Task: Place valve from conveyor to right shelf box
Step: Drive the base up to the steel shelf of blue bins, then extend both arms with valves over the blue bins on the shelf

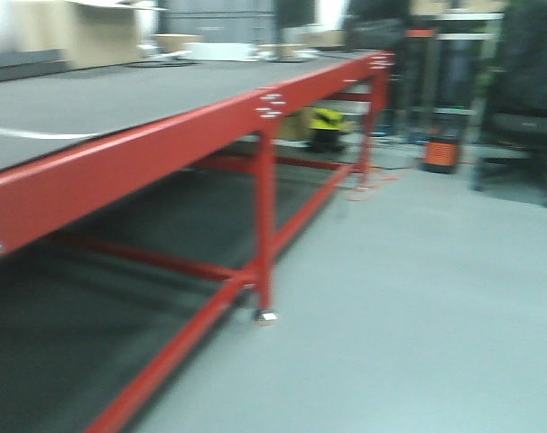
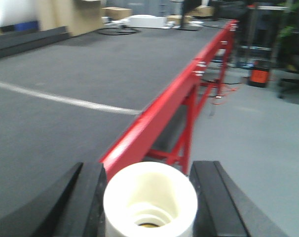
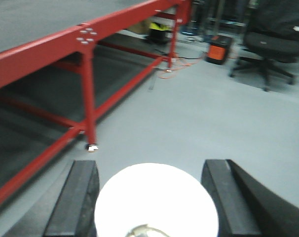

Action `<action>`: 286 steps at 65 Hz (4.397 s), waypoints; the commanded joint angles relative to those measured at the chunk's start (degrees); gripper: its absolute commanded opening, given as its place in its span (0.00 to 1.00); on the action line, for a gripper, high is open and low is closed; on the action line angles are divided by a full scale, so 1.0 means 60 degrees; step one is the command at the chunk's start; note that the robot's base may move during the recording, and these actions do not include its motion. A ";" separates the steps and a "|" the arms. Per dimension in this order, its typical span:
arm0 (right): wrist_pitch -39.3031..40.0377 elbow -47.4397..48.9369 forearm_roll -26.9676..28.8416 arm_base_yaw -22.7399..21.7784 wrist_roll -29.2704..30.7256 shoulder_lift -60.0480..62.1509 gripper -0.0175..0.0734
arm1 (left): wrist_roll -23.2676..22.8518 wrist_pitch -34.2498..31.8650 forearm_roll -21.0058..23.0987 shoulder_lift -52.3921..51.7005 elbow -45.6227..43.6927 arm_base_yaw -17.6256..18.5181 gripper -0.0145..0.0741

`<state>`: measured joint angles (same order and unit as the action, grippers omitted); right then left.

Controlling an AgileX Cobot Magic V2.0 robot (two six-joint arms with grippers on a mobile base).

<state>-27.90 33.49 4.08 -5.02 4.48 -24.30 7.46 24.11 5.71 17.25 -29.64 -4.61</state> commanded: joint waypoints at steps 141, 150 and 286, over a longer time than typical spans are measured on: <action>0.0735 0.0051 -0.0065 0.0001 0.0028 0.0056 0.01 | 0.0005 -0.0490 0.0096 -0.0040 -0.0049 -0.0025 0.04; 0.0735 0.0051 -0.0065 0.0001 0.0028 0.0056 0.01 | 0.0005 -0.0490 0.0096 -0.0040 -0.0049 -0.0025 0.04; 0.0735 0.0051 -0.0065 0.0001 0.0028 0.0056 0.01 | 0.0005 -0.0490 0.0096 -0.0040 -0.0049 -0.0025 0.04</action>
<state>-27.88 33.49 3.96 -5.02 4.48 -24.30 7.46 24.11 5.82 17.25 -29.64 -4.61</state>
